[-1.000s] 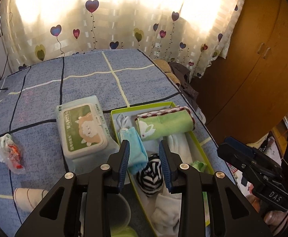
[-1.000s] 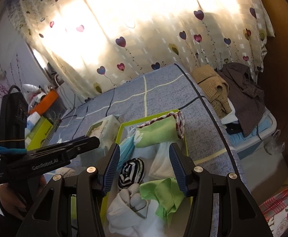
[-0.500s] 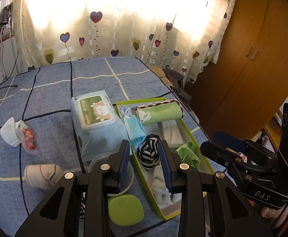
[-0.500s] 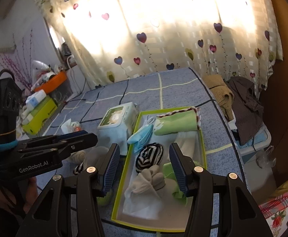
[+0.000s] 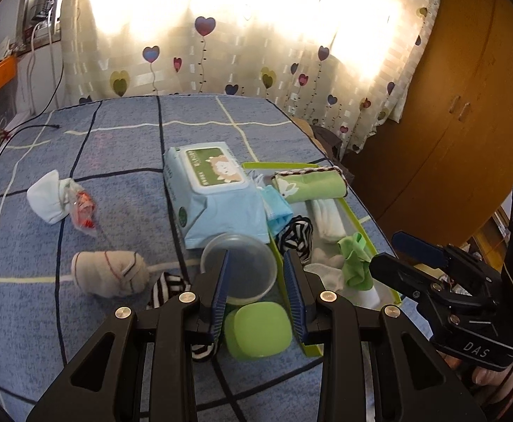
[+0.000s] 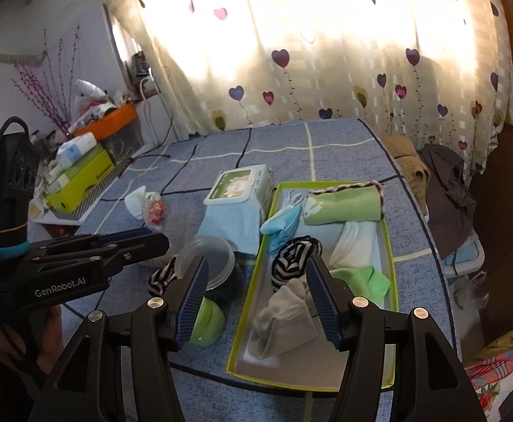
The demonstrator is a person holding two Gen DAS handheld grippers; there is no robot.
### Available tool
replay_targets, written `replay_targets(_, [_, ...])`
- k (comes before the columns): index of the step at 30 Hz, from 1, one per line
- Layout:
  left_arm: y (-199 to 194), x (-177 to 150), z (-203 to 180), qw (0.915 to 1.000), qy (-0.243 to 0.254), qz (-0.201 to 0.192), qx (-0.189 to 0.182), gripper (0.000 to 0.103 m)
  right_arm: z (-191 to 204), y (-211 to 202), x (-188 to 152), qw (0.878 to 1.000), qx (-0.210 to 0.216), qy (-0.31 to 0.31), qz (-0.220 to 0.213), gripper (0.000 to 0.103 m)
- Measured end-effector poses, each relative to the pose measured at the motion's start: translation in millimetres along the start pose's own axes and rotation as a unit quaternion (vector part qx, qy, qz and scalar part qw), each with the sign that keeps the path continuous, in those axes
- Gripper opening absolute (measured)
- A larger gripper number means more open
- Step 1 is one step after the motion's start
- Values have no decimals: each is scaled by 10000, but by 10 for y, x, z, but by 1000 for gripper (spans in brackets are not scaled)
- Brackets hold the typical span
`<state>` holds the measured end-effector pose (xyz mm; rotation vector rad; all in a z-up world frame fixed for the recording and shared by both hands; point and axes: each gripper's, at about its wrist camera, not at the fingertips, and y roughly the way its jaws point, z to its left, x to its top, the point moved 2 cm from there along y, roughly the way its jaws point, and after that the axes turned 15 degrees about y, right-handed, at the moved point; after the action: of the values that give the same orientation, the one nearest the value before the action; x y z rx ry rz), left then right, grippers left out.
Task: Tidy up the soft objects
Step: 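Move both open grippers back from the tray to the pile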
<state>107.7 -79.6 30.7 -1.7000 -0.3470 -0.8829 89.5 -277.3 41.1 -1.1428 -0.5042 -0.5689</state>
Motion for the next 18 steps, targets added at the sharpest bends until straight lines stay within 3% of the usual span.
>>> replay_targets(18, [-143,-237,355,9992,-361,-43,185,32,252,55,-81,9995,159,-229,123,58])
